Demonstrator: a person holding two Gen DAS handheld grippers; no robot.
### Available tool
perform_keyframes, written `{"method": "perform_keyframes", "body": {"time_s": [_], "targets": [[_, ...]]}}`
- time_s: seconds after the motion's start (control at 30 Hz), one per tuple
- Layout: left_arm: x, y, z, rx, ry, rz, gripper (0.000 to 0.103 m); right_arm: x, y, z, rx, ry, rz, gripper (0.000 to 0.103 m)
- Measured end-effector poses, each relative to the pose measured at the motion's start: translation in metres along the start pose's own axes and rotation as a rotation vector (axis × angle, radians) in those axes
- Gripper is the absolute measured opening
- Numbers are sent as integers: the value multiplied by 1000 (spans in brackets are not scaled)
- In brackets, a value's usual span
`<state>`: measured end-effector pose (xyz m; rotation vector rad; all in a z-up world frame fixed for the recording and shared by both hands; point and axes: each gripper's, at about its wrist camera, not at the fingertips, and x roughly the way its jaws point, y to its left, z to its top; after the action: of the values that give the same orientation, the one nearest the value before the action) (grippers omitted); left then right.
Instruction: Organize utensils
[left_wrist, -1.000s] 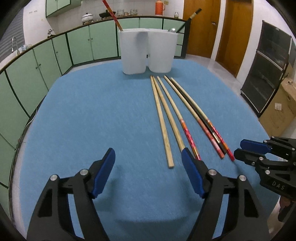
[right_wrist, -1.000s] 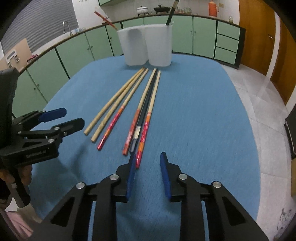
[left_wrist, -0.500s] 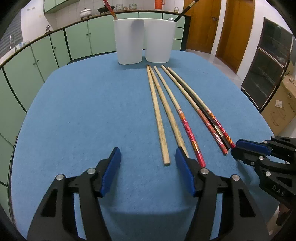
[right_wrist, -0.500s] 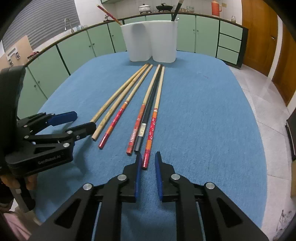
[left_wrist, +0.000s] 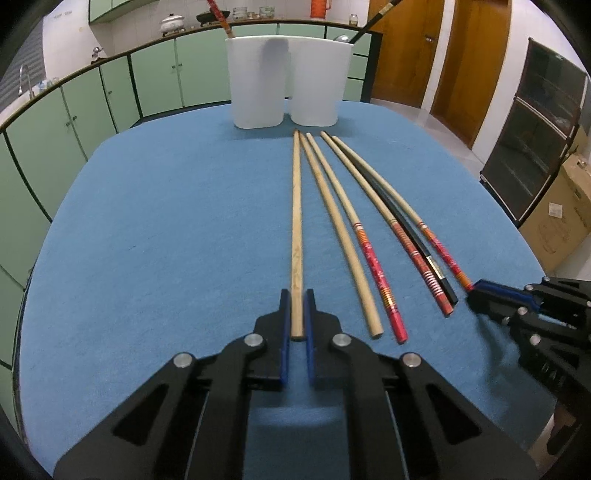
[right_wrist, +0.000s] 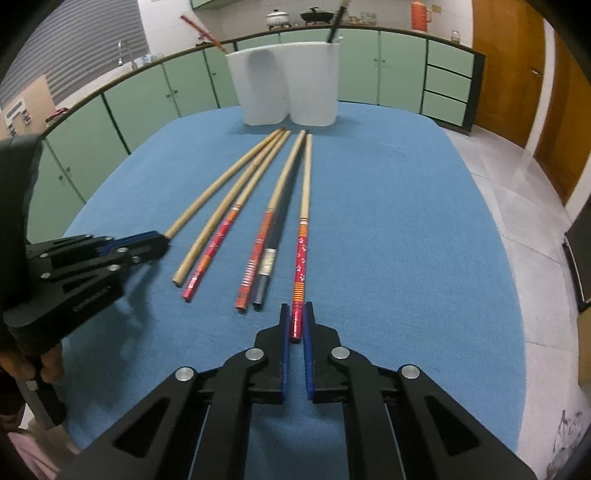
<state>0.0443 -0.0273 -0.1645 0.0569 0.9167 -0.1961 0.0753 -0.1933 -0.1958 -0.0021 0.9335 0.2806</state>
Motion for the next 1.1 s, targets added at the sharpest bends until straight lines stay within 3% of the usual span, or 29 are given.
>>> {"method": "perform_keyframes", "body": {"time_s": [0.27,0.5,0.6,0.67,1.1], "targets": [[-11,23,-10,-59,-9,84,6,-4,-19,-1,68,-5,-34,6],[-10,23,-5,-66,-5,75,6,0,-17,6,60,-18,-26,6],[-11,23,-6,-66,-3,66,15,-2,-15,3,50,-30,-15,12],[-14,22,-9,-64,-13,71,40,-7,-15,0,46,-50,6,13],[-15,22,-16,-65,-13,82,41,-10,-19,-13,67,-38,38,13]]}}
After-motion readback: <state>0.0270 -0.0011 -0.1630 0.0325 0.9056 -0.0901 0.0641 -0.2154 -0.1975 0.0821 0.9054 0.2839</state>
